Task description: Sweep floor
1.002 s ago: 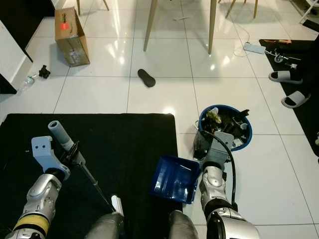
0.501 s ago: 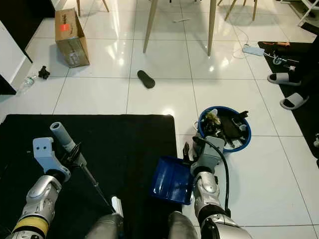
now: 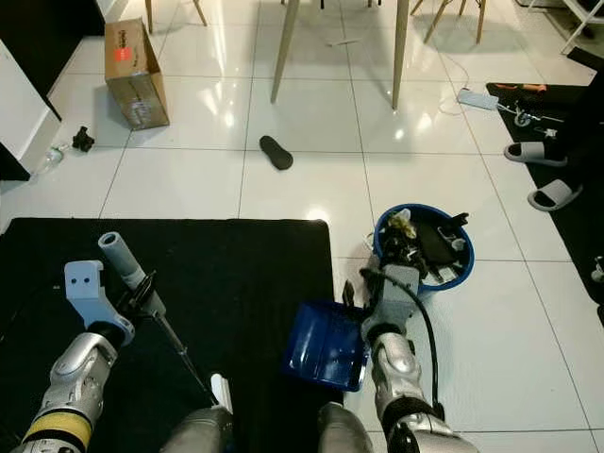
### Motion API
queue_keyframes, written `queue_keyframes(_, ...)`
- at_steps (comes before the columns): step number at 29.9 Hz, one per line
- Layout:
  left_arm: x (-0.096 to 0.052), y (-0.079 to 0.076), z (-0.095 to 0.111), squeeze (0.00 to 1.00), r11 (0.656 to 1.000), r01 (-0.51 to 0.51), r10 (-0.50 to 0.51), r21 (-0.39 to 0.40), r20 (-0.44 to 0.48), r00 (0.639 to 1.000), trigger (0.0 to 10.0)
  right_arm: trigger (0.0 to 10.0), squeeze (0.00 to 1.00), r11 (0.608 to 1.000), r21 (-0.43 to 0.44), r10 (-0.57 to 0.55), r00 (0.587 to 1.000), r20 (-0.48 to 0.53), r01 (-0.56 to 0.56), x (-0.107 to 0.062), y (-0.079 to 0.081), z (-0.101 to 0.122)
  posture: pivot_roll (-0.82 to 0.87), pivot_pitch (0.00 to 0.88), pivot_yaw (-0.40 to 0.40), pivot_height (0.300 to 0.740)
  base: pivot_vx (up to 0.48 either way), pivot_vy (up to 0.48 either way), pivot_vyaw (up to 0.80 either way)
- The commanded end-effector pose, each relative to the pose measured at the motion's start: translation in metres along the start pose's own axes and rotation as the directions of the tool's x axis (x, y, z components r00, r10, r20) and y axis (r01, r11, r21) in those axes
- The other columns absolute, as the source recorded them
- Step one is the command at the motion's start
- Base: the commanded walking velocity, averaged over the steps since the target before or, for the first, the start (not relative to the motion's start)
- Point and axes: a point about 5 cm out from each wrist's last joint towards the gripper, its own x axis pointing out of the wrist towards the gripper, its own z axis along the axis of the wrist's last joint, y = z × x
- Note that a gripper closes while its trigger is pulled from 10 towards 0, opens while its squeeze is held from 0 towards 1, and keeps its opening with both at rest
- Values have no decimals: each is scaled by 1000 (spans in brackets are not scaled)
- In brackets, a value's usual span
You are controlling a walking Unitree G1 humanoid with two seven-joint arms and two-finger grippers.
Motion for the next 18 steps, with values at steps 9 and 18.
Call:
queue_keyframes(9,-10,-7,-23,0,995,19,-26,-95,-75,997,10000,10000,0,999,-16,31,987,159,-29,-29,-10,-4,237,64,-37,740,0,0,0)
queue_keyframes(18,-9,-9,-24,0,995,30,-37,-95,-80,996,10000,10000,0,999,-16,46,982,185,-44,-39,-9,-7,231,64,-33,740,0,0,0)
